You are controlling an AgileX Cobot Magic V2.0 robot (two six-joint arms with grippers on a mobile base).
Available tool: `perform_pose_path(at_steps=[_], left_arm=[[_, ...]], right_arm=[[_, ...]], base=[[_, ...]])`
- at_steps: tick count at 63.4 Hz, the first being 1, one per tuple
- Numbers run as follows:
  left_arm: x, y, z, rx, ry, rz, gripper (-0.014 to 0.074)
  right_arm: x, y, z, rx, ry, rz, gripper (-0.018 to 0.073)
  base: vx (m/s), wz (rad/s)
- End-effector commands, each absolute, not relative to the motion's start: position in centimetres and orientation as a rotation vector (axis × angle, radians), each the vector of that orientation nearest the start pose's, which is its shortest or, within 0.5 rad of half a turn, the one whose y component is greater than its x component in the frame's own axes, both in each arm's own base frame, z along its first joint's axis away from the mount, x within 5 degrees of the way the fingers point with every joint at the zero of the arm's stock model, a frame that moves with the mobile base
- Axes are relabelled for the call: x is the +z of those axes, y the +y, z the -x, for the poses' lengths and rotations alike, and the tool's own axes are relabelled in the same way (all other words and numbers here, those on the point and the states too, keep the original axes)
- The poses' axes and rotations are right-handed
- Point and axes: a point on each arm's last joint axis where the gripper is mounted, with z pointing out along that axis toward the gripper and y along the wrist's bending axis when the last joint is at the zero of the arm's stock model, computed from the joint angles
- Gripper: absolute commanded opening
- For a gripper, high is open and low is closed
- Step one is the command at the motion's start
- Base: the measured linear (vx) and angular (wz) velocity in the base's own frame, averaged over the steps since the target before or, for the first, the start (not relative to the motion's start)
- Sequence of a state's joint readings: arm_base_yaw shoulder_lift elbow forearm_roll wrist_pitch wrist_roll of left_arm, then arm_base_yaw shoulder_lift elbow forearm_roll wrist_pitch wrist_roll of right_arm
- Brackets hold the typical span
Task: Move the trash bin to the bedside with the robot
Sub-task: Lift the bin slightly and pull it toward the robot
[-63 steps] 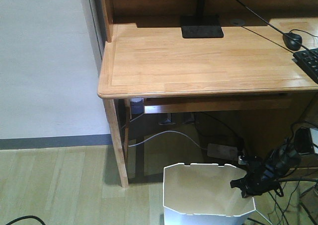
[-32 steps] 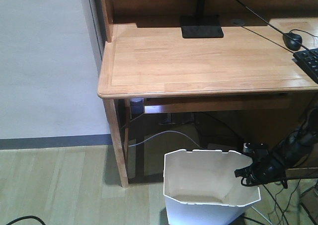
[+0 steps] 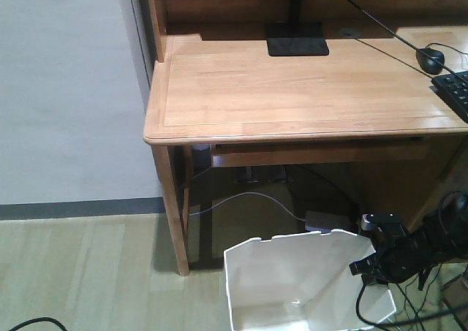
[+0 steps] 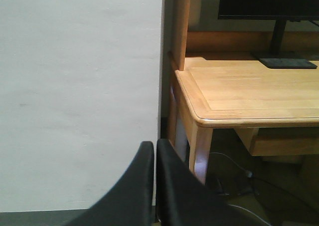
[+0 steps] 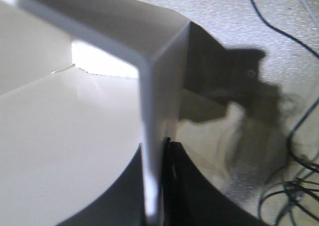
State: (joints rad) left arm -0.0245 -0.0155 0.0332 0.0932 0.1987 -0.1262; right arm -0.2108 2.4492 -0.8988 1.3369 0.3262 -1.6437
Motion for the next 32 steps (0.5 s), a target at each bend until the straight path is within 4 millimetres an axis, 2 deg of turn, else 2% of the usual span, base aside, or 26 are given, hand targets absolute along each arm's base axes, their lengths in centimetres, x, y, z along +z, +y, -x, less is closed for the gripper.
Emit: perform_pose_path(at_steps=[1, 18, 32], left_arm=[[18.39, -0.04, -5.65, -0.038, 1.632, 0.017, -0.0006], [18.39, -0.04, -5.65, -0.038, 1.632, 0.017, -0.0006], [18.39, -0.04, -5.65, -0.038, 1.632, 0.017, -0.0006]], right_arm=[[-2.06, -2.30, -30.55, 0.648, 2.836, 0.081, -0.0007], [-1.21, -1.52, -30.42, 0.776, 2.793, 0.113, -0.0007], [-1.13, -1.42, -30.44, 0.795, 2.785, 0.106, -0.0007]], base=[[0.00, 0.00], [0.00, 0.00], [0.00, 0.00]])
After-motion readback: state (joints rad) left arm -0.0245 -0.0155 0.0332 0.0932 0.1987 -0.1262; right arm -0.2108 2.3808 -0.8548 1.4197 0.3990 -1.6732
